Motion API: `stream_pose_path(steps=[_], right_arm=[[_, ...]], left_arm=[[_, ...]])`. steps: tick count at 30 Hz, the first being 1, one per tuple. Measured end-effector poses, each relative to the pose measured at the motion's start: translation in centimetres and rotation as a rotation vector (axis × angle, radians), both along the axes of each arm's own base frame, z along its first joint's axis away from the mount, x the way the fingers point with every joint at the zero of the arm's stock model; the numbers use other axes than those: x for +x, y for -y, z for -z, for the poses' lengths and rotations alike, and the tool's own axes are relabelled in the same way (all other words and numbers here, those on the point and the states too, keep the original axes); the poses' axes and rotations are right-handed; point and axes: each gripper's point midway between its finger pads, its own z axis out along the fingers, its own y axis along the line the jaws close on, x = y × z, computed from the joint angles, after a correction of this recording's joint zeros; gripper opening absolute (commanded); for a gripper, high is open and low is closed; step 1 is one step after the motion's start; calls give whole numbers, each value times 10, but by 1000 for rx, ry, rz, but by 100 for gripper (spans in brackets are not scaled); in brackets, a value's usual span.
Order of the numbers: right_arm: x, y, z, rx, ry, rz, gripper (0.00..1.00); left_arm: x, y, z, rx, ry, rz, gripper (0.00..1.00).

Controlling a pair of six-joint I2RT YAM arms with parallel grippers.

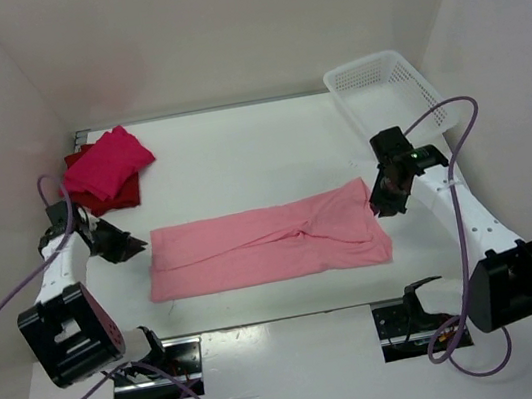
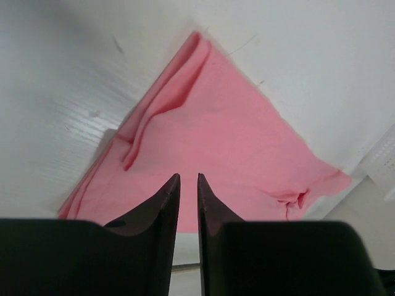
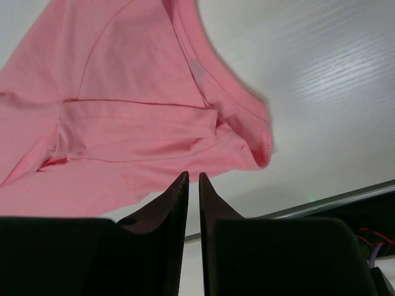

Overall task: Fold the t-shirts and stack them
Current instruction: Fold the other side of the tshirt into a rectangle

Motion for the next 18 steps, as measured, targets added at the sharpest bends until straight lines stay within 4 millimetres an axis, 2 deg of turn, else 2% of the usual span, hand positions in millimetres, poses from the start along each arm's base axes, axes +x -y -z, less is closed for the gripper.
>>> stream_pose_path(steps=[4, 6, 7, 10, 12, 14, 16, 18], right_arm=[[3, 1, -6, -4, 23, 2, 16], [7, -3, -8, 6, 38, -11, 0], [9, -7, -8, 18, 44, -19, 0], [23, -34, -6, 71, 81, -73, 0], [30, -66, 1, 100, 91, -155, 0], [38, -102, 14, 120, 83, -233, 17], [47, -129, 30, 128, 75, -280, 32], [57, -142, 46, 125, 73, -297, 40]], left_arm=[[14, -6, -34, 76, 118, 4, 24], [20, 1, -39, 85, 151, 34, 24], [22, 8, -39, 88, 157, 61, 24], [28, 41, -35, 83, 169, 164, 25], [32, 63, -29, 81, 167, 235, 25], [35, 80, -16, 71, 142, 294, 25], [35, 91, 2, 61, 93, 329, 24], [33, 96, 19, 52, 46, 346, 24]])
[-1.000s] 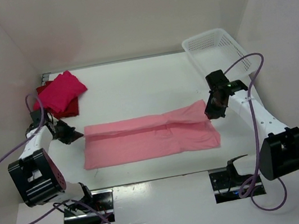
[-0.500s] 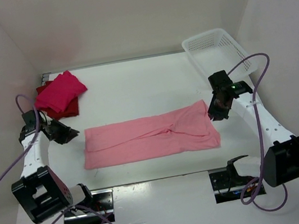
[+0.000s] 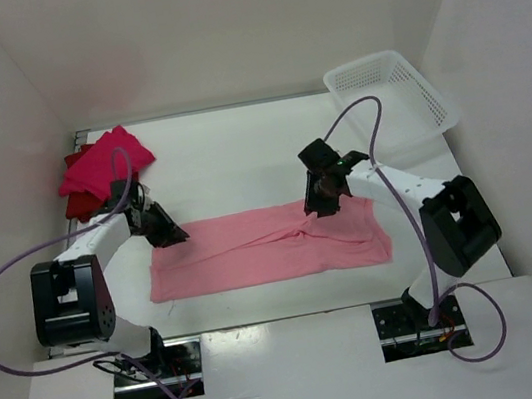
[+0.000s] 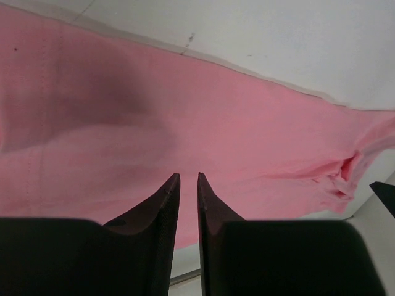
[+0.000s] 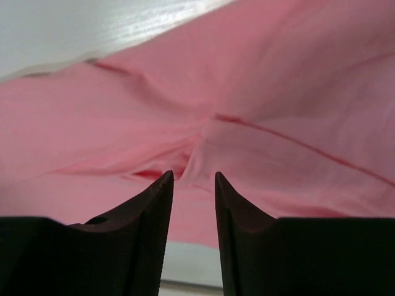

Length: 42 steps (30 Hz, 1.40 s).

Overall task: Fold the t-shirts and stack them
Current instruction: Fold the other side of the tshirt into a rectangle

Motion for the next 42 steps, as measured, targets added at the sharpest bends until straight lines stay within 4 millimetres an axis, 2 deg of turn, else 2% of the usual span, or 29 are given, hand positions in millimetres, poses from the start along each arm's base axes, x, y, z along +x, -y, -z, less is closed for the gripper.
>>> stream_pose_path(steps=[3, 7, 12, 29, 30, 37, 42], right_arm=[[11, -2, 12, -20, 8, 7, 41], [25, -2, 17, -40, 35, 21, 40], [29, 0, 20, -55, 45, 29, 37], [26, 5, 45, -107, -8, 30, 34], [26, 5, 47, -109, -11, 30, 28], [24, 7, 53, -125, -28, 27, 8], [21, 8, 48, -126, -28, 30, 8]], left_arm=[[-5, -3, 11, 8, -30, -11, 21], [-4, -16, 21, -6, -47, -58, 20], [-12, -28, 42, -27, -113, -116, 20], [-8, -29, 42, -34, -104, -125, 16], [-8, -29, 42, -34, -103, -125, 16], [-7, -29, 42, -33, -99, -125, 16], [-7, -29, 42, -33, -97, -125, 16]])
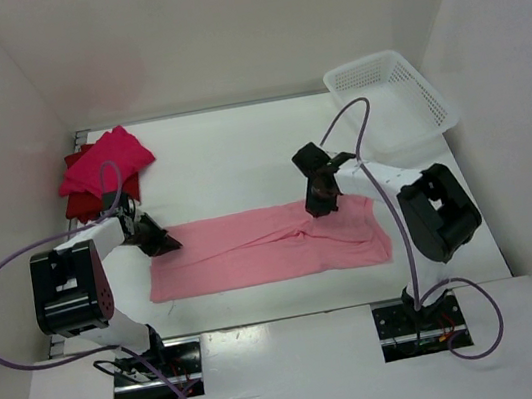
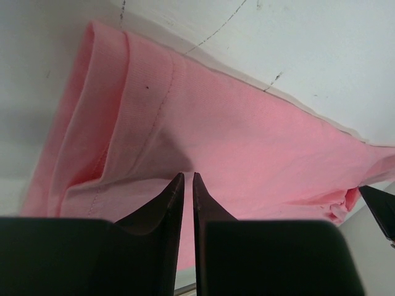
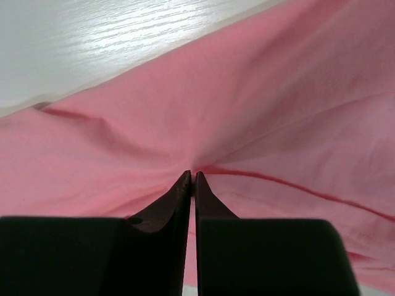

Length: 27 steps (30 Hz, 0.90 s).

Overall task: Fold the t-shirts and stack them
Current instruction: Fold the other side of the tshirt into a rectangle

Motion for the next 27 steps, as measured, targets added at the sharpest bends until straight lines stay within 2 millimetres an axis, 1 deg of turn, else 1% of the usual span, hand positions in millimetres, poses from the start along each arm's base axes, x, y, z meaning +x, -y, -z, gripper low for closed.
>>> stream_pose_path(steps=[4, 6, 8, 10, 13, 15, 17, 19, 20, 22, 23, 26, 27], right_arm=[[-8, 0, -19, 17, 32, -4, 5], [-17, -1, -26, 37, 35, -9, 4], [-31, -2, -28, 60, 25, -17, 3], [-49, -2, -24, 80, -6, -25, 1], [-77, -4, -11, 90, -77, -40, 1], [-96, -9, -2, 97, -127, -61, 1], [-107, -14, 1, 110, -156, -71, 3], [-113, -20, 0, 131, -169, -77, 12], [-114, -22, -2, 143, -171, -75, 19], [-115, -26, -6, 168, -174, -74, 25], [-116, -28, -9, 181, -174, -79, 30], [-115, -29, -20, 210, -159, -85, 29], [-112, -29, -26, 223, -150, -85, 25]], left_arm=[[0, 0, 0, 0, 0, 0, 16], [0, 0, 0, -1, 0, 0, 16], [0, 0, 0, -1, 0, 0, 16], [0, 0, 0, -1, 0, 0, 16], [0, 0, 0, -1, 1, 0, 16], [1, 0, -1, -2, 4, 1, 16], [2, 1, -2, -4, 5, 2, 16], [2, 1, -2, -6, 6, 2, 16], [2, 1, -2, -7, 7, 3, 16], [4, 1, -4, -7, 9, 3, 16], [5, 1, -6, -6, 12, 3, 16], [14, -1, -16, -1, 42, 3, 16], [17, -1, -21, 1, 57, 5, 16]])
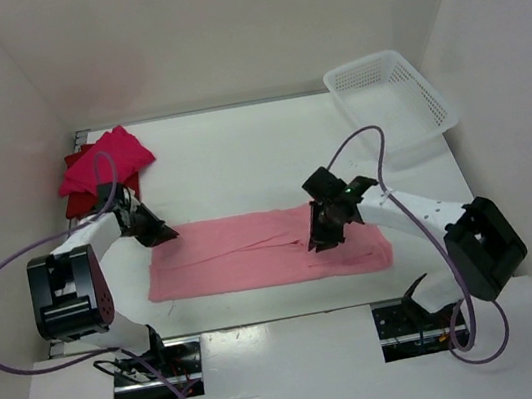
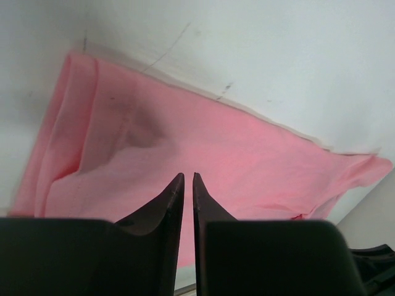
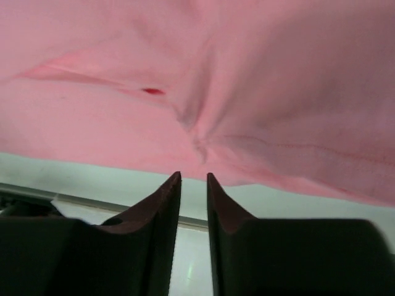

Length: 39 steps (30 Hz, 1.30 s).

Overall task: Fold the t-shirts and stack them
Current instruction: Fold the other side of the tshirt into a rectangle

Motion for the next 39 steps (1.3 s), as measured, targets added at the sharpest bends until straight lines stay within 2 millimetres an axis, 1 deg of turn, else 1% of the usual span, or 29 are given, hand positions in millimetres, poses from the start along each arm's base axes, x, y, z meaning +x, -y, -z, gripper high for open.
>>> stream_pose_path(steps=[1, 2, 3, 4, 5, 7, 8, 9, 10, 12, 14, 16, 19, 21, 23, 27, 32, 34, 35, 37, 39], right_arm=[[8, 2, -8, 21, 18, 13, 19], [18, 7, -14, 36, 40, 36, 8], [30, 16, -20, 45, 62, 72, 5], [43, 27, -24, 49, 87, 117, 1], [57, 40, -26, 48, 112, 166, 0], [79, 65, -28, 35, 144, 254, 0], [90, 81, -26, 17, 158, 300, 0], [99, 92, -24, 2, 165, 334, 10], [108, 104, -22, -20, 172, 366, 16], [124, 120, -16, -53, 184, 405, 22], [137, 135, -10, -83, 198, 434, 23], [143, 145, -3, -108, 200, 455, 24], [147, 158, 8, -157, 196, 480, 24], [148, 162, 14, -183, 192, 486, 24], [149, 166, 17, -204, 193, 493, 24], [151, 173, 19, -236, 205, 509, 27], [151, 177, 25, -264, 200, 521, 33], [151, 178, 26, -269, 196, 524, 33], [151, 177, 26, -270, 197, 521, 33], [151, 176, 26, -271, 200, 518, 37], [151, 170, 23, -264, 210, 507, 39]], left_arm=[[3, 1, -6, 5, 18, 5, 16], [6, 2, -12, 15, 40, 9, 16], [10, 4, -19, 24, 62, 17, 18], [12, 9, -24, 32, 80, 31, 18], [14, 15, -28, 38, 95, 48, 18], [17, 33, -31, 33, 108, 86, 18], [16, 41, -29, 30, 104, 109, 18], [16, 48, -26, 26, 94, 129, 18], [16, 53, -21, 24, 80, 141, 18], [17, 56, -9, 16, 39, 140, 18], [17, 52, 6, 11, -4, 122, 18], [17, 43, 15, 6, -32, 95, 18], [20, 29, 19, -6, -41, 51, 18], [22, 19, 21, -17, -38, 18, 18], [20, 9, 24, -37, -44, -14, 18], [13, 0, 27, -122, -62, -69, 18], [11, -6, 27, -168, -64, -97, 18], [9, -9, 26, -174, -65, -108, 18], [9, -11, 25, -172, -65, -114, 18], [9, -17, 22, -160, -56, -129, 18], [9, -23, 15, -148, -37, -147, 20]])
